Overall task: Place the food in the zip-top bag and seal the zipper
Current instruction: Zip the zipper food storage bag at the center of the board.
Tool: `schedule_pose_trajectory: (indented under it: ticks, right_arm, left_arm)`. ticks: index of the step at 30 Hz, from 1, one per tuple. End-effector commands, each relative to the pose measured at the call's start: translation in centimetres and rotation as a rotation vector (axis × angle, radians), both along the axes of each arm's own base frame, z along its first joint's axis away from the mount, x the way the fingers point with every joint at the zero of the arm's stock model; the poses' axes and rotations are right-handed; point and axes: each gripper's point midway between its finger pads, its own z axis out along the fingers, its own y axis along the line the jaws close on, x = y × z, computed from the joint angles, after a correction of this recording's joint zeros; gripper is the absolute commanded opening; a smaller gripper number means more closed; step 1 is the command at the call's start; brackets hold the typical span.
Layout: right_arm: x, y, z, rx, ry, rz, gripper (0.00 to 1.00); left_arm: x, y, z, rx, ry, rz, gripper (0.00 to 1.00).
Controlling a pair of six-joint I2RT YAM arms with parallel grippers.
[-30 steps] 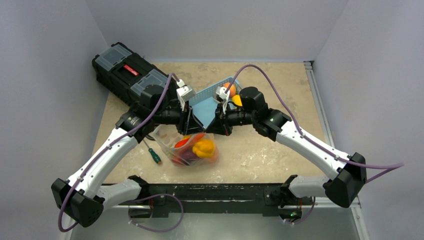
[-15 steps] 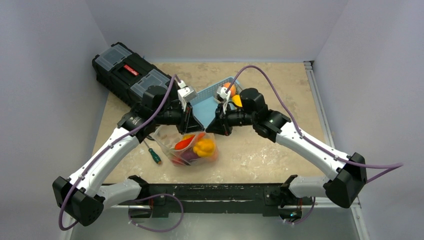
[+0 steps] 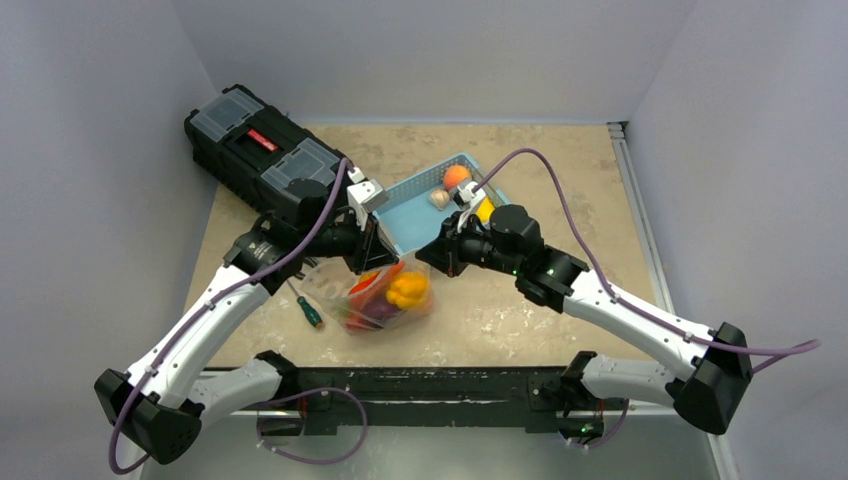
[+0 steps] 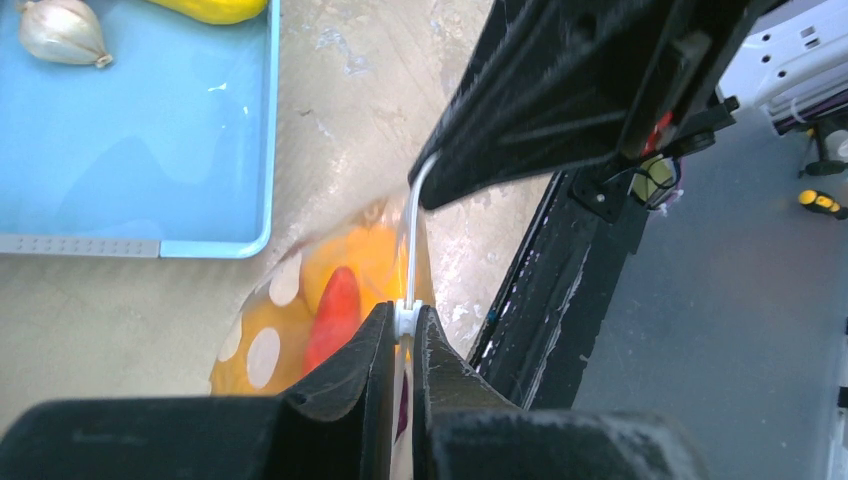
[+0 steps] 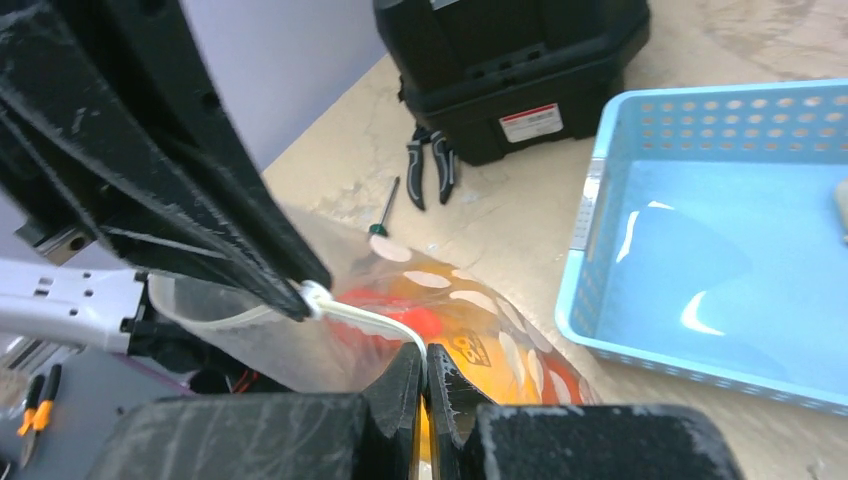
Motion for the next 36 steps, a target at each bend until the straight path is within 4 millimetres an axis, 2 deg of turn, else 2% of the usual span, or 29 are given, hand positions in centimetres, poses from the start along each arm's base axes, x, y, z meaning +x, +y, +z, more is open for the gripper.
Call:
schedule_pose_trajectory:
  ticks: [1,6,11,19,25,33,34,36]
  right_arm:
    - [3.0,-2.6,1.8,0.034,-0.056,-0.194,0.00]
    - [2.8,-3.3,1.6,0.023,-0.065,-0.201,0.00]
    - [2.9,-5.2,1.3,0.006,-0.066,-0.259,0.00]
    - [3.9,-8.6,0.1,-0.076,-0.085,-0.369,0.00]
    - [5.3,-12.4,-0.7,-0.135,-0.073,-0.506,0.00]
    - [5.4,-15.2,-1.3,-0.186,-0.037,-0.604,0.00]
    - [5.3,-15.3,-1.3,-0.194,-0.027,-0.608,0.00]
    - [5.0,-15.6,-1.5,-0.202,-0.005,-0.616,0.00]
  left_arm:
    - [-1.5,1.7,0.3,0.036,-0.030,0.012,0.00]
    - [-1.7,2.7,0.5,0.057,-0.031,0.069,0.00]
    - [-2.7,4.6,0.5,0.110,-0.042,0.119,0.00]
    - [-3.8,6.8,-0.9,0.190,-0.026,0.171,0.00]
    - [-3.4,9.0,-1.0,0.246,-0.051,0.287,0.00]
    - [-2.7,9.5,-1.1,0.260,-0.046,0.349,0.00]
    - [-2.5,9.5,-1.1,0.256,-0.041,0.358,0.05]
    - [-2.1,9.3,-0.7,0.239,-0.037,0.381,0.32]
